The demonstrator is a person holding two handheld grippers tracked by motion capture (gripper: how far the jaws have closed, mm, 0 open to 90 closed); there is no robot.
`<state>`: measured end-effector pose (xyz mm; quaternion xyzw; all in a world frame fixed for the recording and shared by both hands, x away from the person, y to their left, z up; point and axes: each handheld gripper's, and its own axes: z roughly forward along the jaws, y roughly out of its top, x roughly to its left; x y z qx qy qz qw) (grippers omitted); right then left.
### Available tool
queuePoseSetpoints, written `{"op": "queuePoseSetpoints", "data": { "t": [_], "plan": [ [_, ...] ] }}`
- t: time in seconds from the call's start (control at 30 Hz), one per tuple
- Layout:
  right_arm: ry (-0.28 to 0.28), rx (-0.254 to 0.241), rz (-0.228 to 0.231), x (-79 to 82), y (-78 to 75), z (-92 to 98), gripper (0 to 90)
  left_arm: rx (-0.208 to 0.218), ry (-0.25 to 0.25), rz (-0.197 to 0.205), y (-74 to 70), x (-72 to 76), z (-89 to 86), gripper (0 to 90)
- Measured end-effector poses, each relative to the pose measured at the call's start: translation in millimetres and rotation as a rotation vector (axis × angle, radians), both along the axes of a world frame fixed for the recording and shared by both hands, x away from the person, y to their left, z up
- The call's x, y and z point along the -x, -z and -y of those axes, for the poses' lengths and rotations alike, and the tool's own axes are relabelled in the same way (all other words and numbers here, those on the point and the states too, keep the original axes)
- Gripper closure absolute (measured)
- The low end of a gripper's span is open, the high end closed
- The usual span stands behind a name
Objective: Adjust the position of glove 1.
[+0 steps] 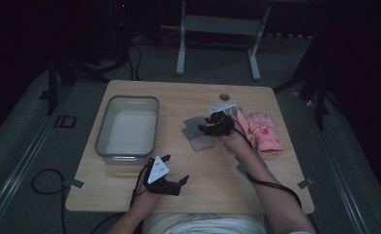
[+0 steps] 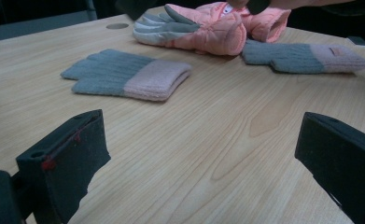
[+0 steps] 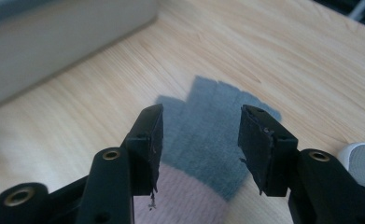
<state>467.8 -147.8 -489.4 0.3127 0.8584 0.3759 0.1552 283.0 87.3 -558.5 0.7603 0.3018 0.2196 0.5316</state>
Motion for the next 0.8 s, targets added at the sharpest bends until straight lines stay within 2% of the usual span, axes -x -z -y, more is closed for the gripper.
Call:
{"op": "queuePoseSetpoints", "data": {
  "t": [0.13,0.23,0.3,0.4,0.43,0.67,0.8],
  "plan": [
    [-0.014,0.02,-0.014,-8.5,7.9,-9.3,56.5,-0.002,0.002,0.002,0.0,0.2,0.2,2.0],
    [-0.023,0.013,-0.049,-16.2,11.6,-12.5,59.0,-0.002,0.003,0.002,0.0,0.2,0.2,2.0],
    [-0.019,0.027,-0.056,-20.4,15.2,-14.9,61.0,-0.004,0.005,0.004,0.0,0.3,0.3,2.0],
    [-0.019,0.048,-0.062,-23.1,19.3,-17.5,60.2,-0.003,0.005,0.004,0.0,0.4,0.5,2.0],
    [-0.007,0.08,-0.046,-24.2,24.3,-19.8,57.7,-0.003,0.006,0.004,0.0,0.4,0.5,2.0],
    [0.014,0.087,-0.049,-29.5,39.3,-21.6,53.3,-0.005,0.008,0.002,0.0,0.1,0.8,2.0],
    [0.027,0.115,-0.052,-31.4,46.7,-23.7,53.0,-0.005,0.012,0.002,0.0,0.2,0.8,2.0]
  ]
}}
